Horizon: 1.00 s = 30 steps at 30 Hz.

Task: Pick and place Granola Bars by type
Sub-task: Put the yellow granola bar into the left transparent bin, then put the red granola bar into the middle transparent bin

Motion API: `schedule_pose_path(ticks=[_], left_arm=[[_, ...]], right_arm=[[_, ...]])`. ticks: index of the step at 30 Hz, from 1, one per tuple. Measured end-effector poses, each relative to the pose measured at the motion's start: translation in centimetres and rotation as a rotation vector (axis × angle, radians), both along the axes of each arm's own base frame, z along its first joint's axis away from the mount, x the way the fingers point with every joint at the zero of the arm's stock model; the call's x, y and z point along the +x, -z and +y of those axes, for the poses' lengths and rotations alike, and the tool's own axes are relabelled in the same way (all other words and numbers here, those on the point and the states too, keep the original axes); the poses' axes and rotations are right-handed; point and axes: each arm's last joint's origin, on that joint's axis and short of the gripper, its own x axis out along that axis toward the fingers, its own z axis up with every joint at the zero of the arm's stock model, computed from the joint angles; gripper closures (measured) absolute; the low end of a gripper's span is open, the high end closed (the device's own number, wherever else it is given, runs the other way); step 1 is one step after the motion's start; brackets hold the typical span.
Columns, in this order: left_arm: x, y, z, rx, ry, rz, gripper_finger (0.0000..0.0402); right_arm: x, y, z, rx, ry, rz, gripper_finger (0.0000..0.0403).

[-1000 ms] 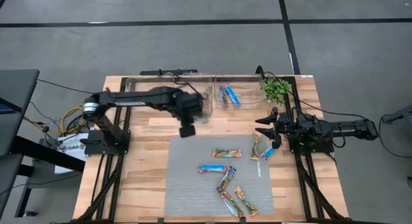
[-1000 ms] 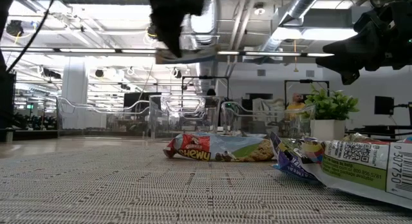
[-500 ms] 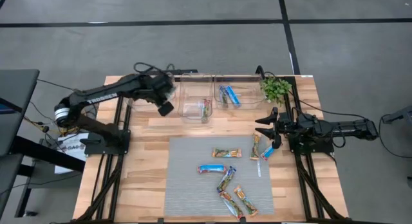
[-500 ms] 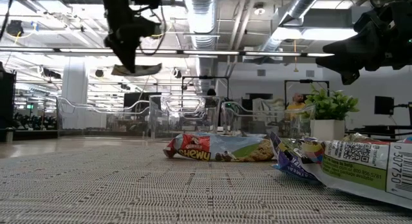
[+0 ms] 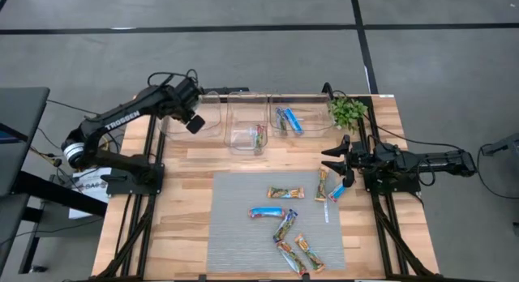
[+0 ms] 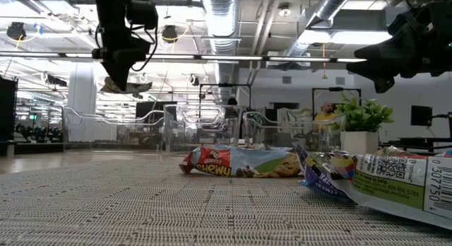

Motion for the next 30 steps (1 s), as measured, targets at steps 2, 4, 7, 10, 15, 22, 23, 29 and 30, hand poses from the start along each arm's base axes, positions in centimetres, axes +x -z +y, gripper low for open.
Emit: schedule_pose_path(ticks=[2, 4, 7, 10, 15, 22, 23, 29, 30], left_arm=[[-0.2, 0.3, 0.4, 0.004, -0.017, -0.015, 0.0331], [-0.3, 0.6, 0.6, 0.011, -0.027, -0.023, 0.0321], [-0.4, 1.2, 0.7, -0.014, -0.026, -0.037, 0.0299], [-0.4, 1.7, 0.8, -0.029, -0.023, -0.054, 0.0274], [-0.4, 1.7, 0.9, -0.026, -0.028, -0.053, 0.0244], [0.0, 1.7, 0.6, -0.059, 0.039, -0.086, 0.0239], [0.2, 1.6, 0.5, -0.060, 0.058, -0.101, 0.0240], [2.0, 1.4, -0.7, -0.062, 0.176, -0.184, 0.0242], [2.4, 1.3, -1.0, -0.062, 0.201, -0.200, 0.0242]], right_arm=[[0.0, 0.0, 0.0, 0.000, 0.000, 0.000, 0.0223], [0.0, 0.0, 0.0, 0.000, 0.000, 0.000, 0.0223], [0.0, 0.0, 0.0, 0.000, 0.000, 0.000, 0.0221], [0.0, 0.0, 0.0, 0.000, 0.000, 0.000, 0.0220], [0.0, 0.0, 0.0, 0.000, 0.000, 0.000, 0.0222], [0.0, 0.0, 0.0, 0.000, 0.000, 0.000, 0.0220], [0.0, 0.0, 0.0, 0.000, 0.000, 0.000, 0.0220], [0.0, 0.0, 0.0, 0.000, 0.000, 0.000, 0.0223], [0.0, 0.0, 0.0, 0.000, 0.000, 0.001, 0.0223]])
